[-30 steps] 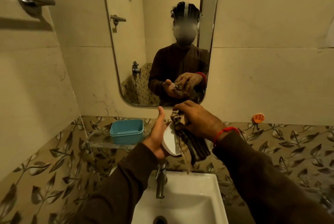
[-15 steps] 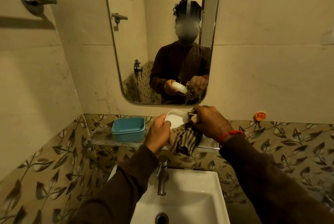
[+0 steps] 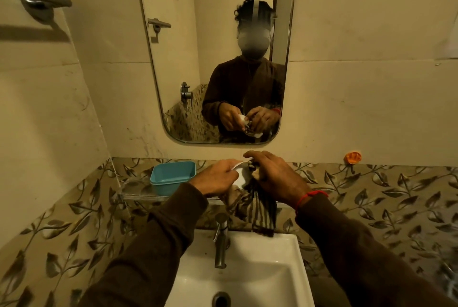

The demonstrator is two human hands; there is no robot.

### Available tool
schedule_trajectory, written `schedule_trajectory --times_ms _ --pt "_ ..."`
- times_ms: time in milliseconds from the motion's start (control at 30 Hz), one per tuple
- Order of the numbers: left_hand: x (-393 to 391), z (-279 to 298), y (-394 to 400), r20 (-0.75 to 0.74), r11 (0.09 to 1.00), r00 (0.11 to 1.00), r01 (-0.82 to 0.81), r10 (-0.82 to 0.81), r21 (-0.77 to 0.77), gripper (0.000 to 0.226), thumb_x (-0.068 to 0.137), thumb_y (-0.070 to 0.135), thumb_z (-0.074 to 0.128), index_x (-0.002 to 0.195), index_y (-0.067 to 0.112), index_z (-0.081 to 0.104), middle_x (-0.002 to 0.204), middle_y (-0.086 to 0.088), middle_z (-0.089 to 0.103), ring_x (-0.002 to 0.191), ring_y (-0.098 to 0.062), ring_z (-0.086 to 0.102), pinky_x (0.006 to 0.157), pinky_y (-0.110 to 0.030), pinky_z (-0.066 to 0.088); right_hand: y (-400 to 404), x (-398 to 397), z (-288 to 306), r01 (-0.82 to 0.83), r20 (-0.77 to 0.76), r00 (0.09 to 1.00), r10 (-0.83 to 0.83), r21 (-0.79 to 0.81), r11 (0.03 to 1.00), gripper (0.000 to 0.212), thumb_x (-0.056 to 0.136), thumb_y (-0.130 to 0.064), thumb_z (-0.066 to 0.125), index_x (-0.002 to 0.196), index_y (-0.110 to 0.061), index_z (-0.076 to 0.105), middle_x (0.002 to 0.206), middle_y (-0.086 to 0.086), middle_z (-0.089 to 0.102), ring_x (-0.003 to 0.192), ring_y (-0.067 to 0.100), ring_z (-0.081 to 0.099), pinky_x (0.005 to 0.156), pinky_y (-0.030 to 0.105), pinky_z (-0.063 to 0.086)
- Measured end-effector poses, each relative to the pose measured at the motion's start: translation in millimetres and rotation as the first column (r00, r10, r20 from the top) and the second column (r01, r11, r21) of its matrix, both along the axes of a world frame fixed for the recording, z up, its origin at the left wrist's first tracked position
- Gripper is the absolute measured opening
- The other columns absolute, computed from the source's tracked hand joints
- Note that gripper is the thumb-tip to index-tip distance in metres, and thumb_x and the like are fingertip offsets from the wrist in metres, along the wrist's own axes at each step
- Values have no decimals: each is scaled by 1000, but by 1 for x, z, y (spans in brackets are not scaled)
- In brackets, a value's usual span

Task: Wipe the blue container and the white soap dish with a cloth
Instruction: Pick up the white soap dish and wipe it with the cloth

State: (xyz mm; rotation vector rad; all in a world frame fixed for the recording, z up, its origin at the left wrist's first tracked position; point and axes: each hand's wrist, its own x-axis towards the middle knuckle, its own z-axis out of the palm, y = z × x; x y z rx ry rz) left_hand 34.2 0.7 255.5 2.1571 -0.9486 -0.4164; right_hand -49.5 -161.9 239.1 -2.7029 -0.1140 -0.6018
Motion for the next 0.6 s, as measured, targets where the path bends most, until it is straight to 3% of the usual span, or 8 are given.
schedule_trajectory --times_ms 67,167,267,367,467,600 --pt "4 7 4 9 997 999 50 -50 55 35 101 9 40 129 19 59 91 -2 63 72 -11 57 60 -23 47 1 0 -2 -23 -4 1000 23 13 1000 52 90 -17 64 139 -21 46 132 7 54 116 22 54 97 38 48" --pt "8 14 6 30 992 996 81 -84 95 41 102 11 41 140 21 52 116 -9 66 89 -19 63 75 -32 55 3 0 -4 -37 45 998 35 52 998 48 88 -17 67 133 -20 51 127 7 58 112 21 56 95 34 48" --pt "2 5 -2 -19 992 998 -64 62 -108 51 103 15 42 153 21 39 144 -8 55 122 -23 56 104 -39 47 4 8 -2 89 185 976 -117 151 984 37 83 -9 67 119 -16 61 115 8 64 104 23 58 86 26 44" --pt "-5 -16 -13 -253 896 954 -248 160 -368 40 101 21 52 141 22 53 136 -8 62 122 -23 59 105 -43 49 6 15 1 186 236 936 -262 298 936 26 81 -6 63 105 -16 62 100 6 65 92 21 59 75 26 44" --pt "-12 -33 -19 -340 914 934 -230 110 -335 45 99 18 57 141 29 44 136 -6 60 121 -23 59 89 -34 54 8 18 -4 211 257 915 -310 351 912 28 82 -3 61 106 -18 61 102 5 63 92 20 58 74 25 43" --pt "-11 -36 -11 -296 929 943 -236 149 -285 54 101 21 54 150 26 32 134 -1 54 126 -27 55 103 -42 47 6 16 -3 158 177 957 -232 352 922 33 86 -12 69 118 -19 61 113 5 62 101 19 59 81 23 44"
